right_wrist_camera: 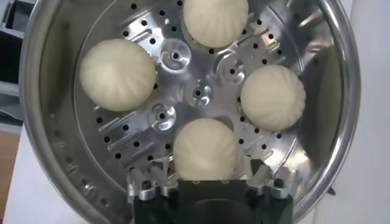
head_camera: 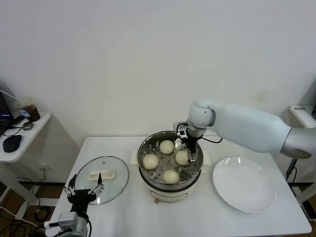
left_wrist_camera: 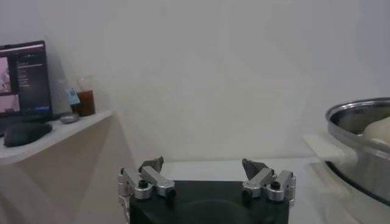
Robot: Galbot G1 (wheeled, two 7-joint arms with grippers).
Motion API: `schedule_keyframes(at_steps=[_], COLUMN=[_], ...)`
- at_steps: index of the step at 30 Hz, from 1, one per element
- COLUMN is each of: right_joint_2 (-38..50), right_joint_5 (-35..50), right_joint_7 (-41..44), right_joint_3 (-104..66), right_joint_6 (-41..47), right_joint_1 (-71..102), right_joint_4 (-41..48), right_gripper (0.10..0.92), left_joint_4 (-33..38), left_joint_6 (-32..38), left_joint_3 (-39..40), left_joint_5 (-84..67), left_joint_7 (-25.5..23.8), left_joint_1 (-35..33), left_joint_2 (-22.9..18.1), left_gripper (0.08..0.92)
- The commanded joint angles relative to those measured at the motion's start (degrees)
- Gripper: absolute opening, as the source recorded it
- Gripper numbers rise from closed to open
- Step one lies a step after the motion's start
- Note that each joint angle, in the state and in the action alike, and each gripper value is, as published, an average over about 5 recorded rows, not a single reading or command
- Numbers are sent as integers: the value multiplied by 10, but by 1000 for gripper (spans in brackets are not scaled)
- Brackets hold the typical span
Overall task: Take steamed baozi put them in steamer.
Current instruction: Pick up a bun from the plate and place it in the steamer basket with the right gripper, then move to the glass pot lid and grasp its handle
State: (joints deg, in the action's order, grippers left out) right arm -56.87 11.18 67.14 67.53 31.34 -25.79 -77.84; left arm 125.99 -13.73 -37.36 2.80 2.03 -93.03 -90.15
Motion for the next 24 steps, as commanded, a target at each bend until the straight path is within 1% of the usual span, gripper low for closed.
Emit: schedule_keyframes(at_steps=[1, 3, 5, 10, 12, 16, 18, 20, 24], right_joint_2=[70, 98, 130, 206, 235, 273, 275, 256, 172], right_joint_5=[36, 77, 120, 176, 186, 226, 239, 235, 236], right_joint_7=[39, 47, 23, -142, -190, -305, -362, -412, -516], right_joint_3=[-95, -151, -227, -448, -535, -671, -742, -835, -1001], right_joint_6=[-22, -33, -35, -14, -14, -70, -108, -138, -183], right_joint_1=[-11, 4, 35, 186, 264, 415, 502, 593, 760], right_joint_4=[-22, -30, -39, -80, -107, -141, -147, -150, -158], right_gripper=[822, 823, 823, 823, 823, 823, 823, 823, 823], left_joint_4=[3, 4, 6, 11, 13, 16, 14, 9, -2], left_joint_6=[1, 2, 5, 17, 22, 26, 30, 35, 44], left_joint_3=[-2, -4, -5, -7, -9, -15, -15, -10, 1], left_joint_5=[1, -1, -7, -20, -27, -47, -50, -49, -37], left_joint_7=[-1, -1, 0, 0, 2, 7, 8, 9, 8], left_joint_1=[-1, -3, -3, -5, -5, -4, -1, 6, 18], left_joint_2=[-1, -1, -2, -4, -6, -12, -13, -14, -14], left_gripper=[823, 823, 823, 823, 823, 823, 823, 823, 823])
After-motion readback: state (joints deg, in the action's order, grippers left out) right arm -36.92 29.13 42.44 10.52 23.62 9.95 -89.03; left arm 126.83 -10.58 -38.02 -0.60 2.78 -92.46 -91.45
